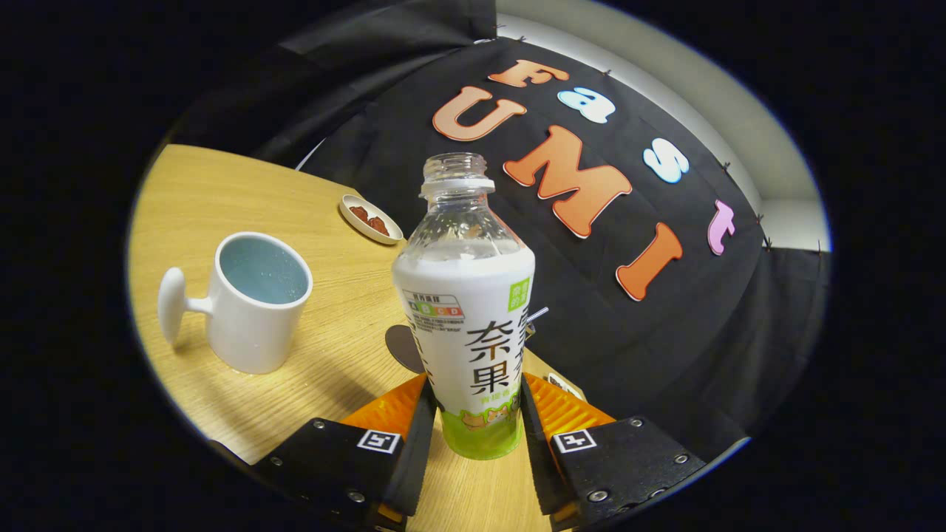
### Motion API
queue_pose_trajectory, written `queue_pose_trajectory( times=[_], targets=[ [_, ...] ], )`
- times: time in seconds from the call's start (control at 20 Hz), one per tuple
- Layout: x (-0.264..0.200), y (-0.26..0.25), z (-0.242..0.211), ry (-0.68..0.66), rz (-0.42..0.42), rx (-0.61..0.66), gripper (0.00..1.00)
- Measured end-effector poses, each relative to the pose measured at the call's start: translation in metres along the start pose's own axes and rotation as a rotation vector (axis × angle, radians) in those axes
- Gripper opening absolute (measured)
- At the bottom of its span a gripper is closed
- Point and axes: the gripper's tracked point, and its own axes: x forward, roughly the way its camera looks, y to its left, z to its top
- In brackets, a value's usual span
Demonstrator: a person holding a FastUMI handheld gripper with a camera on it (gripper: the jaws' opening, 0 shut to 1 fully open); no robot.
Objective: Take the bottle from table, then pour the juice into the cup, finally place the bottle on the coaster
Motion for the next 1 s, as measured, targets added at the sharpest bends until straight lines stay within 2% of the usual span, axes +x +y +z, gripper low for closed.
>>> queue_pose_trajectory(
  times=[0.15,0.4,0.75,1.0],
  targets=[
    [0.004,-0.002,-0.004,0.011,-0.011,-0.104,0.61],
    [0.009,-0.016,0.002,-0.026,-0.078,-0.342,0.61],
    [0.009,-0.018,0.005,-0.067,-0.104,-0.541,0.60],
    [0.009,-0.020,0.007,-0.088,-0.110,-0.612,0.60]
  ],
)
